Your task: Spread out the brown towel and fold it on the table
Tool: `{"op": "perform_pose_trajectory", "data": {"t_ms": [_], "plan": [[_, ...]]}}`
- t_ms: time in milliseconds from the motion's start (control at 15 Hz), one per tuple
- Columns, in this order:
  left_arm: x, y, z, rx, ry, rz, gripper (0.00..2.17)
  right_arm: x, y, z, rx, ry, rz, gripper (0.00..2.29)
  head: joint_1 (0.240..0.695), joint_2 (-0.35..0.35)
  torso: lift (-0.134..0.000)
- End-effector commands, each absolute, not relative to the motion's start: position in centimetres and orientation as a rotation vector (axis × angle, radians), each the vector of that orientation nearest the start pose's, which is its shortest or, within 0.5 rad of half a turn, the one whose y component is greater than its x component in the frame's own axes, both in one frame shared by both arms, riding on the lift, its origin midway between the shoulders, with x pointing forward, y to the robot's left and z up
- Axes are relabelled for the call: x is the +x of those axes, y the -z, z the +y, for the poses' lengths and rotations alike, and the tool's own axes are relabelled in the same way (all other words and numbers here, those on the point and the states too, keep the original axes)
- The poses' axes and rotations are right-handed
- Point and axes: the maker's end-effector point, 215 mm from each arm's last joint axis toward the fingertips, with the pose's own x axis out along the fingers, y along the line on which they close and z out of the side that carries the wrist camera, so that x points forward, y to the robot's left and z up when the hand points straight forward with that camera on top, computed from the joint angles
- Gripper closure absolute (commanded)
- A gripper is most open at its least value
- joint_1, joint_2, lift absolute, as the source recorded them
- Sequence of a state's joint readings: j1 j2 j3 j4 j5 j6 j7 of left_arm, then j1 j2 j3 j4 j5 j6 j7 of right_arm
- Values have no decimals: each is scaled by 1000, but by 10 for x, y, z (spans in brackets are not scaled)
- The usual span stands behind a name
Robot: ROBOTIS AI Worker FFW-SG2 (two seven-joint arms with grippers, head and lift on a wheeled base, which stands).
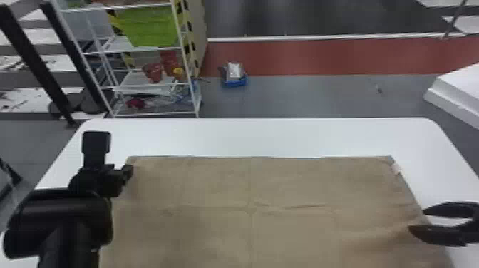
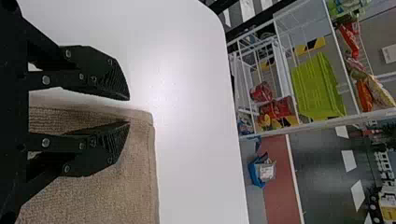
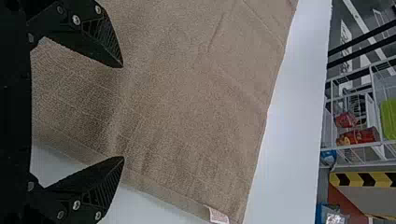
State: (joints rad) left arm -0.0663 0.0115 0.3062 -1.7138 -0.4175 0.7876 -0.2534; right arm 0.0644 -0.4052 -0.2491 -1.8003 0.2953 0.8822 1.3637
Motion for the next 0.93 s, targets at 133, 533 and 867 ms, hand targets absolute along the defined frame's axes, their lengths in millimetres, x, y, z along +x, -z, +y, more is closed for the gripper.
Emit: {"op": "perform_pose_trajectory", "data": {"t_ms": [133,533,867], "plan": [[486,415,446,225,-296,587,22,422,429,-329,-24,-777,848,208,695,126,-124],[504,408,397,176,-145,555,26,463,362,-325,53,-726,751,208,695,112,-124],[553,411,396,189,-50,585,154,484,350,-352,82,-660,737,208,695,54,-124]]}}
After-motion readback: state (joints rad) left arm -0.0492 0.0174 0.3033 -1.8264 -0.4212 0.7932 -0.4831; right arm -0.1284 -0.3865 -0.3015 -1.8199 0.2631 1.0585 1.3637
